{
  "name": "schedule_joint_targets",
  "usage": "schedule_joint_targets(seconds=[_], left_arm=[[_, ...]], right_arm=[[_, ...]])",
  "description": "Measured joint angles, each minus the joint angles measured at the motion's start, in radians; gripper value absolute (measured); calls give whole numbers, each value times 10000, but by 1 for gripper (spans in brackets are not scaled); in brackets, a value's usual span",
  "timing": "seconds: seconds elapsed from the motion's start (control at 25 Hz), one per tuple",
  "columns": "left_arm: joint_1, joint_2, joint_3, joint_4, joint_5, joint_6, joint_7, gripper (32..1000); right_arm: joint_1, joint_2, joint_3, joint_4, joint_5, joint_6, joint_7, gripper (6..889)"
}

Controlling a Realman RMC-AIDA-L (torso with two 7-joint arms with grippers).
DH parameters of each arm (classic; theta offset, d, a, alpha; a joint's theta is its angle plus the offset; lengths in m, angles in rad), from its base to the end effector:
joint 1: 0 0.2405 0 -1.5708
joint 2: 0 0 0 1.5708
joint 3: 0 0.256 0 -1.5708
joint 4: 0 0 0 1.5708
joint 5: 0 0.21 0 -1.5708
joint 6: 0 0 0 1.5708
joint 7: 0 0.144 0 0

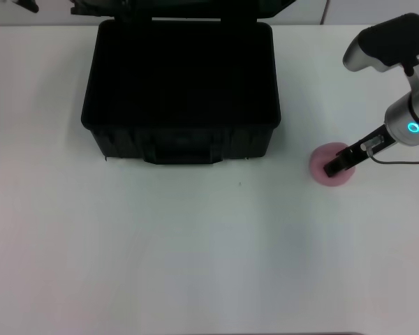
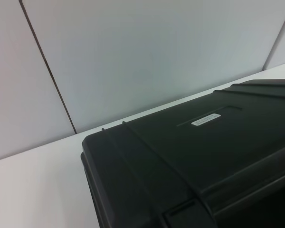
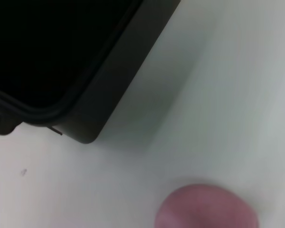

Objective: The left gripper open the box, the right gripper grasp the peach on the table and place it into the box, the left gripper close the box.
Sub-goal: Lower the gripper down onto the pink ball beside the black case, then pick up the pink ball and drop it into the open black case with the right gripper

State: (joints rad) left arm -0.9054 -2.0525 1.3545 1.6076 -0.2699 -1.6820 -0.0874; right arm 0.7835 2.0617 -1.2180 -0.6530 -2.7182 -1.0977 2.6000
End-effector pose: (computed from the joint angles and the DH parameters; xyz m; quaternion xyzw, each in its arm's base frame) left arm -0.0538 0.3966 0.0662 -0.8154 -0.4238 0.0820 0.3856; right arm 0.2709 0.3944 -0.0377 -0.8363 0.4577 -0.1889 0.2354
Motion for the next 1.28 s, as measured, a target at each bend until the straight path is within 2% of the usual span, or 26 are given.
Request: schedule_joint_targets(seconds=[0.48,0.68,1.04,1.28], left_arm=[[7,-1,9,1,-1,0,0,392],[21,-1,15,1,-1,0,0,392],[44,-1,16,-1,-1,1,0,391],[91,10,17,0,-2,1,11,391]], right_arm=[[4,0,5,32,2,10,3,373],[4,0,1,10,5,2,1,157],[-11,0,-1,-86,27,-31,-6,58],[-195,0,0,-841,57,-361,-15,40]])
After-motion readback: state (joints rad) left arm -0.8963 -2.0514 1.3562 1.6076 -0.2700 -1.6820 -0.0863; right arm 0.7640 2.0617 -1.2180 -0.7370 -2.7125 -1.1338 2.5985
